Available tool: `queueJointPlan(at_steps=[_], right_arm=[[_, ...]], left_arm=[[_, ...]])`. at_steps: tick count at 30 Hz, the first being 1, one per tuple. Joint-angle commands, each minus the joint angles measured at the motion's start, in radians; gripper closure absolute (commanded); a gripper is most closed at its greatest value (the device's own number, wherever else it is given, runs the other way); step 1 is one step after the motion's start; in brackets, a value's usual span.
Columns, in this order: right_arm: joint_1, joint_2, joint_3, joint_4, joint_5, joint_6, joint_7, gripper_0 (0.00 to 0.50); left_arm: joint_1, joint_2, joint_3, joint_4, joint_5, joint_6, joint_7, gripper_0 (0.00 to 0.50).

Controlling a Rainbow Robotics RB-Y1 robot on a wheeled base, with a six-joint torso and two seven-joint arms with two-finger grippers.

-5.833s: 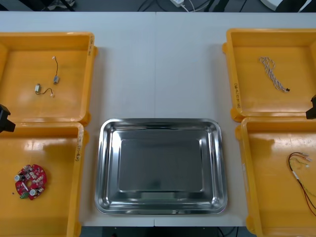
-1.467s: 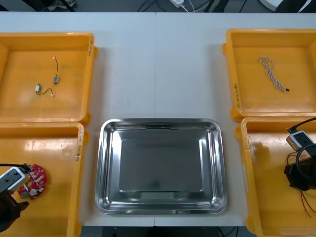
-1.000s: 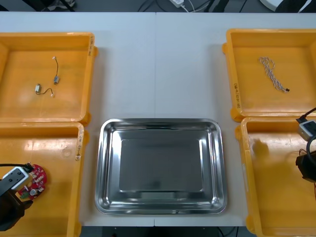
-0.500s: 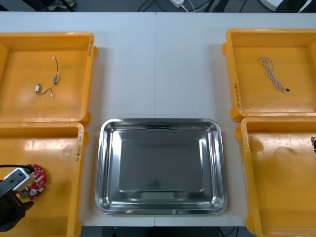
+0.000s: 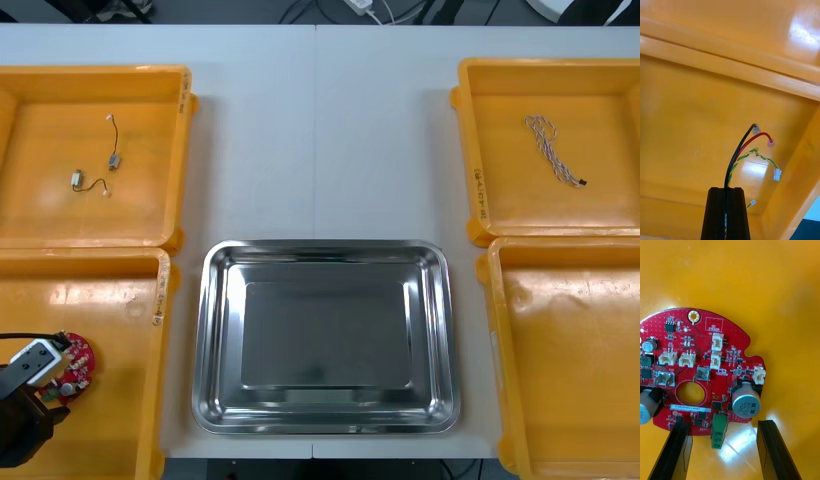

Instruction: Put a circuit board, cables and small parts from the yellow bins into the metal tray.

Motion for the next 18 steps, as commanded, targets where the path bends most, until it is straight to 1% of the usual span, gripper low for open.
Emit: queueJointPlan(at_steps=[1, 7, 10, 11, 12, 13, 14, 15, 18], right_arm=[[-0.045, 0.004, -0.041, -0.026, -0.001, 0.008, -0.031, 0.500], [-0.068, 0.004, -0.041, -0.026, 0.007, 0.008, -0.056, 0.500], [-0.083, 0.004, -0.041, -0.026, -0.005, 0.006, -0.061, 0.500], [-0.086, 0.004, -0.041, -0.026, -0.010, 0.006, -0.061, 0.500], [-0.092, 0.004, -0.041, -0.026, -0.019, 0.003, -0.061, 0.500], [-0.100, 0.004, -0.041, -0.026, -0.027, 0.002, -0.061, 0.500], [-0.103, 0.004, -0.041, -0.026, -0.030, 0.003, -0.061, 0.500], [-0.108, 0.005, -0.041, -0.026, -0.033, 0.002, -0.061, 0.500], [-0.117, 0.011, -0.041, -0.028, -0.041, 0.003, -0.061, 0.500]], left_arm=[[-0.030, 0.035, -0.032, 0.019, -0.011, -0.041, -0.123, 0.000], [-0.027, 0.035, -0.032, 0.019, -0.003, -0.041, -0.124, 0.000], [-0.024, 0.035, -0.032, 0.019, -0.002, -0.041, -0.124, 0.000], [-0.022, 0.035, -0.032, 0.019, -0.002, -0.041, -0.124, 0.014], [-0.022, 0.035, -0.032, 0.020, -0.002, -0.041, -0.124, 0.117], [-0.020, 0.035, -0.032, 0.020, -0.002, -0.041, -0.124, 0.282], [-0.020, 0.035, -0.032, 0.019, -0.002, -0.041, -0.124, 0.374], [-0.020, 0.035, -0.032, 0.019, 0.000, -0.041, -0.124, 0.497], [-0.020, 0.035, -0.032, 0.019, 0.000, -0.041, -0.124, 0.500]])
